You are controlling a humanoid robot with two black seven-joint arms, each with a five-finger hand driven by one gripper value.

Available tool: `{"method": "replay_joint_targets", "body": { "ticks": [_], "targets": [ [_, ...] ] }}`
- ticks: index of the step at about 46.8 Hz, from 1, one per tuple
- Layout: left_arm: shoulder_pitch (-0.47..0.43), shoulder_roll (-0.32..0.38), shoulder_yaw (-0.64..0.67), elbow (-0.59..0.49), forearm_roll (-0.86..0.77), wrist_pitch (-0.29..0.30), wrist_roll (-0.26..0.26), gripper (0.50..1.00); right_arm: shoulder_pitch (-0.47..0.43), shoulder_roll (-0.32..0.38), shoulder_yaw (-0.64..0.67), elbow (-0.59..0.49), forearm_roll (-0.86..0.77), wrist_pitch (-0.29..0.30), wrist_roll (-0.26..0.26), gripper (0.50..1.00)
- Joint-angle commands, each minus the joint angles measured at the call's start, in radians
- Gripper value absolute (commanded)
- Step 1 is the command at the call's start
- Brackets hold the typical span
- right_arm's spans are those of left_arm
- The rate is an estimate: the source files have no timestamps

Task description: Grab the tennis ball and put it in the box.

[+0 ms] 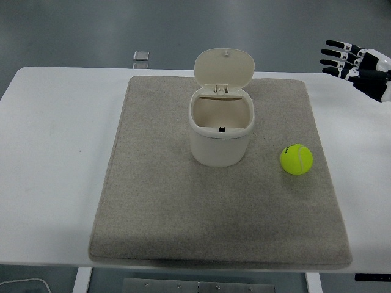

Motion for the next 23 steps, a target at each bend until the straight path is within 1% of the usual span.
{"method": "replay_joint_targets", "body": {
  "ticks": [1, 5, 9, 12, 23],
  "targets": [
    [0.000, 0.000, 0.000, 0.000, 0.000, 0.000, 0.000, 0.992, -0.010, -0.011, -0.002, 0.025, 0.000, 0.034, 0.003, 0.901],
    [0.000, 0.000, 0.000, 0.000, 0.000, 0.000, 0.000, 0.992, -0.021, -0.011, -0.013, 0.031, -0.011, 0.060, 0.018, 0.903],
    [0.000, 0.000, 0.000, 0.000, 0.000, 0.000, 0.000, 0.992, -0.022, -0.015, -0.031, 0.035, -0.073, 0.108, 0.072, 0.911],
    [0.000, 0.000, 0.000, 0.000, 0.000, 0.000, 0.000, 0.992, -0.019, -0.028, -0.029, 0.051, -0.139, 0.108, 0.103, 0.913],
    [0.000, 0.000, 0.000, 0.000, 0.000, 0.000, 0.000, 0.992, -0.019, -0.094, -0.029, 0.164, -0.273, 0.108, 0.112, 0.913]
  ]
}}
